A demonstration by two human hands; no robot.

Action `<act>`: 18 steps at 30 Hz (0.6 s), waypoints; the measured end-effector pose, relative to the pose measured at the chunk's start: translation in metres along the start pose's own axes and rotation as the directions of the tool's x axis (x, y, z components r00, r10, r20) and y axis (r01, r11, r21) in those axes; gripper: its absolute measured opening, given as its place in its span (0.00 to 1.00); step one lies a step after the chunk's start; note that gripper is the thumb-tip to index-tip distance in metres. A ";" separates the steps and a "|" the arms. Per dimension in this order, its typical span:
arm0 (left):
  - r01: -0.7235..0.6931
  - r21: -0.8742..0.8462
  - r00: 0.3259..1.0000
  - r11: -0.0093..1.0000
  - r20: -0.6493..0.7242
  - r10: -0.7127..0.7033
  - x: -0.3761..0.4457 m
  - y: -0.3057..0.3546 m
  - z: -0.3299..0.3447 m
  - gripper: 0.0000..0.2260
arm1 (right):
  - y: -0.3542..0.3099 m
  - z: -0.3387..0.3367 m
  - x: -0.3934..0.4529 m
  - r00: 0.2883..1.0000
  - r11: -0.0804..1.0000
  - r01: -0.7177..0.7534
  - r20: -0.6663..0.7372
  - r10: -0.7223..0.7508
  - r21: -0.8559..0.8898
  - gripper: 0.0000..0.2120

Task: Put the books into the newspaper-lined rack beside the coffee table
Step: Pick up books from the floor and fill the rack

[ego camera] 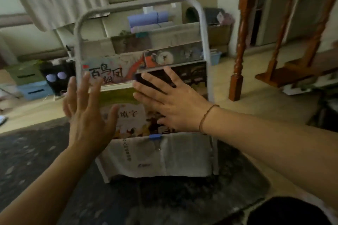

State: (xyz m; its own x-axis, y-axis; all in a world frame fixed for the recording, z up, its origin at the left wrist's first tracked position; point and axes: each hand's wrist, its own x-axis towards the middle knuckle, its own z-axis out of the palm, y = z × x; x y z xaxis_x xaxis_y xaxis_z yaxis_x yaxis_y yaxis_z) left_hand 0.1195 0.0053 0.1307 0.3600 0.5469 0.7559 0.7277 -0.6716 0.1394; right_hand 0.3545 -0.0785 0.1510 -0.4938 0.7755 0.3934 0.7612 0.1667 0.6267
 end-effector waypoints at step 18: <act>-0.472 -0.604 0.156 0.642 0.660 0.735 -0.072 0.368 0.249 0.20 | -0.004 0.200 -0.454 0.060 -0.209 -0.956 0.837 0.544 0.204 0.24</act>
State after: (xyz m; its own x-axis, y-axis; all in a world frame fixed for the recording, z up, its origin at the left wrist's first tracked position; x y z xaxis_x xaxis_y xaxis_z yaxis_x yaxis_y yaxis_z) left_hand 0.5063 -0.1567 -0.0315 0.9764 -0.0783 -0.2014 -0.0549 -0.9914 0.1192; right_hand 0.6593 -0.3092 -0.1645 0.7361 0.6470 -0.1986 0.3992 -0.6520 -0.6446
